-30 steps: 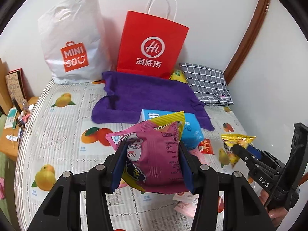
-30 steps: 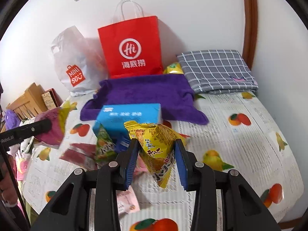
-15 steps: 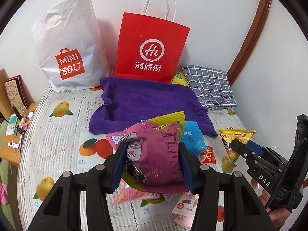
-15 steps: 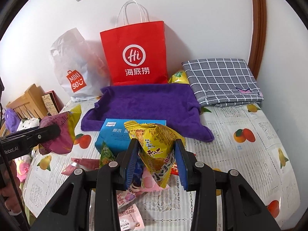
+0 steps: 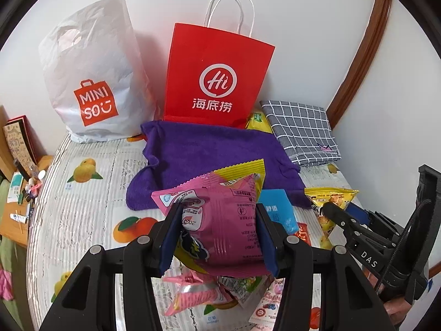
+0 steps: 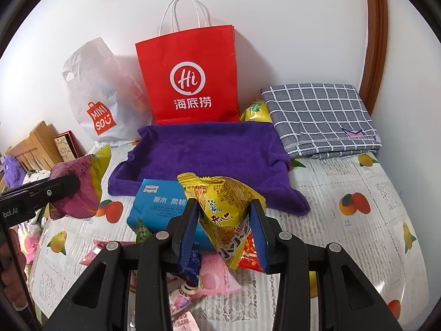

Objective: Organize snacks
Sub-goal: 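Carry the pink bag with the left gripper while the right carries the yellow bag onto the purple towel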

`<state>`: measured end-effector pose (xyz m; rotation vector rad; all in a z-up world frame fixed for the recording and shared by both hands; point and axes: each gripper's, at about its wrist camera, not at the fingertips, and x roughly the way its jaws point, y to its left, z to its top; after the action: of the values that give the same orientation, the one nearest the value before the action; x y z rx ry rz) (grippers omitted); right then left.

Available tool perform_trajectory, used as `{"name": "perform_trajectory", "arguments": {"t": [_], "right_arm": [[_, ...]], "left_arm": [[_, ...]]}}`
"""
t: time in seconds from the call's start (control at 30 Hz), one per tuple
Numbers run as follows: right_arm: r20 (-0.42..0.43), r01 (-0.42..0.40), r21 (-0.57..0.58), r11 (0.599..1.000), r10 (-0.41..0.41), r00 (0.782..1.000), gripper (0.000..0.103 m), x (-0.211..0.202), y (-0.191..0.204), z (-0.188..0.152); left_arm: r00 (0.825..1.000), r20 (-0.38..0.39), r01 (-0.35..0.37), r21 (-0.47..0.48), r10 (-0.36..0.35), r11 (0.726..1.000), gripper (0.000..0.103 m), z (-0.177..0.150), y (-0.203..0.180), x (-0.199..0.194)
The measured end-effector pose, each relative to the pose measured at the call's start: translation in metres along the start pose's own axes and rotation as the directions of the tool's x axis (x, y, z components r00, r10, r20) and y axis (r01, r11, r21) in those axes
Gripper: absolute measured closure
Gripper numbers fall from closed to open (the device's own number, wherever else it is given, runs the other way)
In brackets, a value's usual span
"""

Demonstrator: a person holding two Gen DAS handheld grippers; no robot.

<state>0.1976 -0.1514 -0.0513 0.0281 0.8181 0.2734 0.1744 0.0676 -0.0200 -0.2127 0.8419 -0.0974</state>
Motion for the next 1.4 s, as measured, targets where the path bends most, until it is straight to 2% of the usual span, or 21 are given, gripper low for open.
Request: {"name": "perform_trajectory", "arguments": {"t": [0.47, 0.77, 1.3, 1.4], "right_arm": [[0.011, -0.013, -0.01, 1.0, 0.013, 1.0, 0.065, 0.025, -0.001, 0.037], [0.034, -0.005, -0.034, 0.999, 0.006, 0.999, 0.065, 0.038, -0.005, 0.068], [0.018, -0.003, -0.023, 1.0, 0.003, 1.0, 0.065, 0.076, -0.026, 0.101], [0.019, 0.011, -0.032, 0.999, -0.01, 1.0, 0.065, 0.083, -0.03, 0.109]], "left_arm": [[1.0, -0.003, -0.015, 0.041, 0.015, 0.999, 0.054, 0.032, -0.007, 0.021], [1.0, 0.01, -0.021, 0.026, 0.02, 0.999, 0.054, 0.053, -0.003, 0.031], [0.997, -0.015, -0.081, -0.003, 0.081, 0.997, 0.054, 0.074, 0.031, 0.067], [0.994, -0.047, -0.095, -0.022, 0.094, 0.995, 0.054, 0.079, 0.04, 0.08]]}}
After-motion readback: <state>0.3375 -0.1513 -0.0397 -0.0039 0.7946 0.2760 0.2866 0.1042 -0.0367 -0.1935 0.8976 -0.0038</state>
